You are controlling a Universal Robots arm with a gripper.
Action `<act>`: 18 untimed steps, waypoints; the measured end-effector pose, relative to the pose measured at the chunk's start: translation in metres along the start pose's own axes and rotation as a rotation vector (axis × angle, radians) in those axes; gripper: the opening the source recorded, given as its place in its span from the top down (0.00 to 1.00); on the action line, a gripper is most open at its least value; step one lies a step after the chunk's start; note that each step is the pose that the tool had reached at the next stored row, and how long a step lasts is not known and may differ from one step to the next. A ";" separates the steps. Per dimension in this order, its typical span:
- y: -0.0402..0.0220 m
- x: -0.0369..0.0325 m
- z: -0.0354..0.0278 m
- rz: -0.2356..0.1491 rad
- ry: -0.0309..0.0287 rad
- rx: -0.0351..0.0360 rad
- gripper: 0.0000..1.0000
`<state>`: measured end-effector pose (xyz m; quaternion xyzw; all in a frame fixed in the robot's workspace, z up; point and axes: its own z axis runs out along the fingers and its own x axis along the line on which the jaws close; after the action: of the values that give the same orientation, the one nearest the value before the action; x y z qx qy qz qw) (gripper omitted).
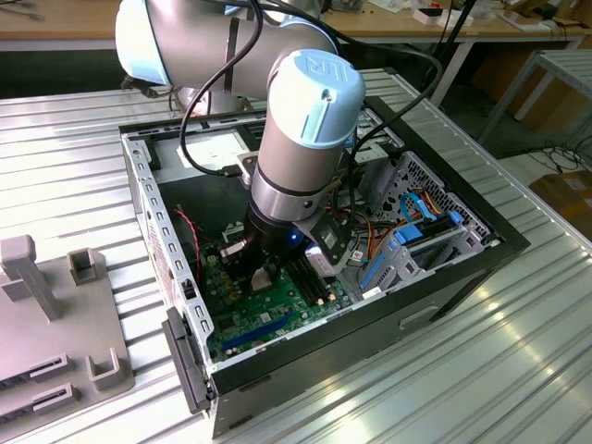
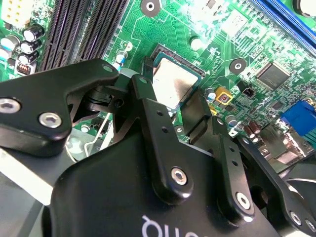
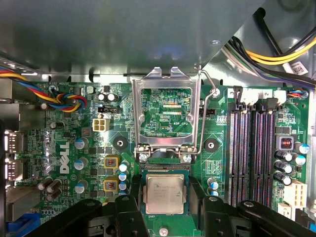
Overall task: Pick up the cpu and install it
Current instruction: 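Place the cpu into insertion slot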
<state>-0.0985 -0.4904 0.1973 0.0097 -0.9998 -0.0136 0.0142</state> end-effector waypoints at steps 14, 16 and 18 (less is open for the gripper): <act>0.0000 0.0002 0.0015 0.004 0.0000 -0.0004 0.53; 0.0000 0.0002 0.0019 0.004 0.0000 -0.0008 0.53; 0.0001 0.0001 0.0021 0.004 -0.0001 -0.0010 0.53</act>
<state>-0.0987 -0.4903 0.1951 0.0075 -0.9998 -0.0141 0.0142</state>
